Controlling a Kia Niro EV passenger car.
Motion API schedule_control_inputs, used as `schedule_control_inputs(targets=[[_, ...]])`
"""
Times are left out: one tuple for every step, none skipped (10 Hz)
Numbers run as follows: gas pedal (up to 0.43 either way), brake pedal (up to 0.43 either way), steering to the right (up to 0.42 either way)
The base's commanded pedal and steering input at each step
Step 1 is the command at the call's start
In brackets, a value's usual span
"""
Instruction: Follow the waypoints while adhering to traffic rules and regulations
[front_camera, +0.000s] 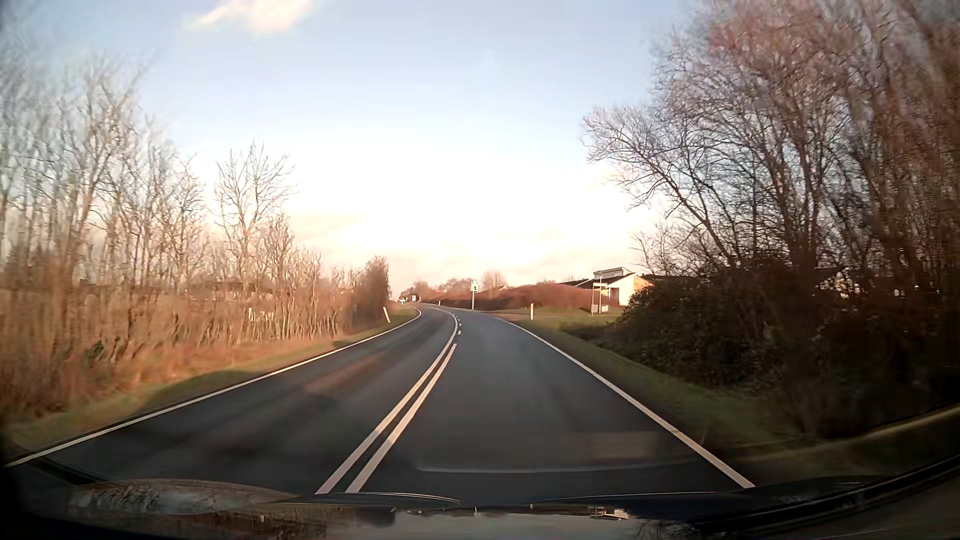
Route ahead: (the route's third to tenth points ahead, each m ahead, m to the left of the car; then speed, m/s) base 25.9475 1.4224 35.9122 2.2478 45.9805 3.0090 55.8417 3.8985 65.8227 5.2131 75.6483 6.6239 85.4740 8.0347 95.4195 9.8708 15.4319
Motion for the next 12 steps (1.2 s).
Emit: schedule_control_inputs(targets=[[0.169, 0.0, -0.008], [0.169, 0.0, -0.007], [0.169, 0.0, -0.006], [0.169, 0.0, -0.006], [0.169, 0.0, -0.006], [0.157, 0.0, -0.008], [0.157, 0.0, -0.009], [0.157, 0.0, -0.009], [0.157, 0.0, -0.009], [0.157, 0.0, -0.01], [0.157, 0.0, -0.01], [0.157, 0.0, -0.01]])
